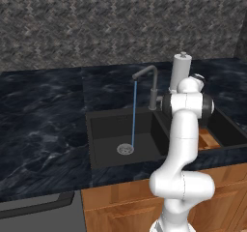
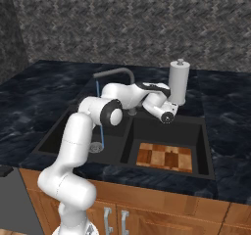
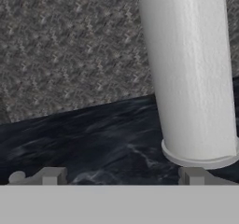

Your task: Turn on the sink faucet with hot water and rinse the cutting board for ten seconds, then turn off the faucet. Push the cutting board to reach the water if necessary.

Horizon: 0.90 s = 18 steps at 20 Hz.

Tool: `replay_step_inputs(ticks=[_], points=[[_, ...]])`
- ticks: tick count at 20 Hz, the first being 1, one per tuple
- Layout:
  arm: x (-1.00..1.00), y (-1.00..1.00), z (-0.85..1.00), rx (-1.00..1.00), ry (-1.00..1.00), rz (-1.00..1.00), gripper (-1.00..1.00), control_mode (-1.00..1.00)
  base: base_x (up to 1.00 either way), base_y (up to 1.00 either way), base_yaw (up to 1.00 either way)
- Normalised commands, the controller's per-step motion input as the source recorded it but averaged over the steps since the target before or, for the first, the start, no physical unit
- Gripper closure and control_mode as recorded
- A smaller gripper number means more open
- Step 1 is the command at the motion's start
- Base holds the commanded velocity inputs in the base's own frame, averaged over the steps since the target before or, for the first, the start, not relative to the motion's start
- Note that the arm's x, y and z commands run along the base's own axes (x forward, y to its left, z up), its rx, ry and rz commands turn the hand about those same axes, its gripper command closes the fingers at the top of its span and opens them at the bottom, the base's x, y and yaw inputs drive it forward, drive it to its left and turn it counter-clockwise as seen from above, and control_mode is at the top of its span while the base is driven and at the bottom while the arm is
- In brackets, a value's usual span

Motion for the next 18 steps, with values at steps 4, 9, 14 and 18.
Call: replay_step_inputs(ticks=[4, 9, 14, 18], points=[[0.08, 0.13, -0.03, 0.00, 0.00, 0.01, -1.00, -1.00, 0.00, 0.00, 0.00], [0.08, 0.19, -0.05, 0.00, 0.00, 0.03, -1.00, -1.00, 0.00, 0.00, 0.00], [0.05, 0.27, -0.07, 0.00, 0.00, 0.01, -1.00, -1.00, 0.00, 0.00, 0.00], [0.08, 0.25, -0.03, 0.00, 0.00, 0.01, -1.00, -1.00, 0.00, 0.00, 0.00]])
